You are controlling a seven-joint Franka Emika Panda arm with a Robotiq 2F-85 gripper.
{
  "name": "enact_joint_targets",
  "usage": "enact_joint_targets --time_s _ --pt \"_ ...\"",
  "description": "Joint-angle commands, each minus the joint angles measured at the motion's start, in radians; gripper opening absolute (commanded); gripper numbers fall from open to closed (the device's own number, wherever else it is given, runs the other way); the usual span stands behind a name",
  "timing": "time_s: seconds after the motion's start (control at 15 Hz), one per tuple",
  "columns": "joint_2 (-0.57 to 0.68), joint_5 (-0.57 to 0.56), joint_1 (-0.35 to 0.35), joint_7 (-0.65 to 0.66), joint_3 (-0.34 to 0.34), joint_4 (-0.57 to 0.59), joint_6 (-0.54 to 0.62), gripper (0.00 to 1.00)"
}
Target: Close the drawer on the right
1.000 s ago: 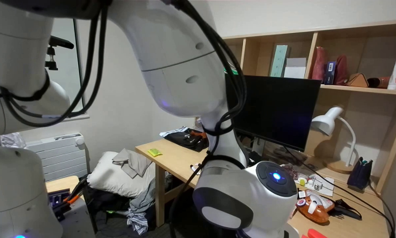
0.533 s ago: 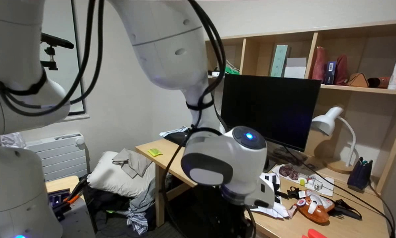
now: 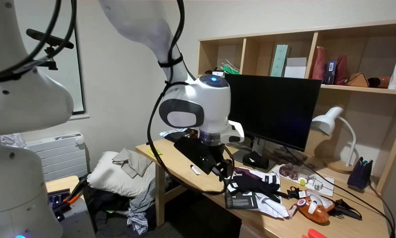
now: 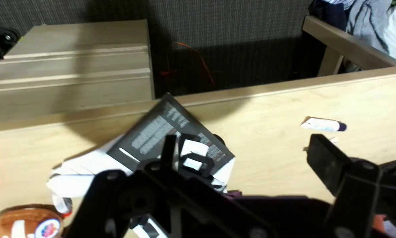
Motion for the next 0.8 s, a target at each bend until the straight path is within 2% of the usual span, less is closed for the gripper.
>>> enact_joint_targets --time_s 0.0,0.2,0.4,0.53,0.6,0.67,0.73 --pt "-0.122 0.159 -0.166 -0.100 0.264 -0.014 -0.061 1.00" --pt "-0.189 0.214 -0.242 -0.092 0.418 -0.003 -0.046 1.00" --pt "-0.243 0.238 -0.258 -0.031 0.493 0.001 0.001 1.00" --pt "-0.292 0.230 -0.243 0.020 0.499 0.010 -0.028 1.00" --pt "-0.245 0.063 -0.032 0.170 0.280 -0.001 0.005 1.00" --pt "-0.266 0.018 0.009 0.230 0.239 0.002 -0.008 1.00" --pt "-0.363 0.164 -0.080 0.156 0.349 0.020 -0.074 1.00"
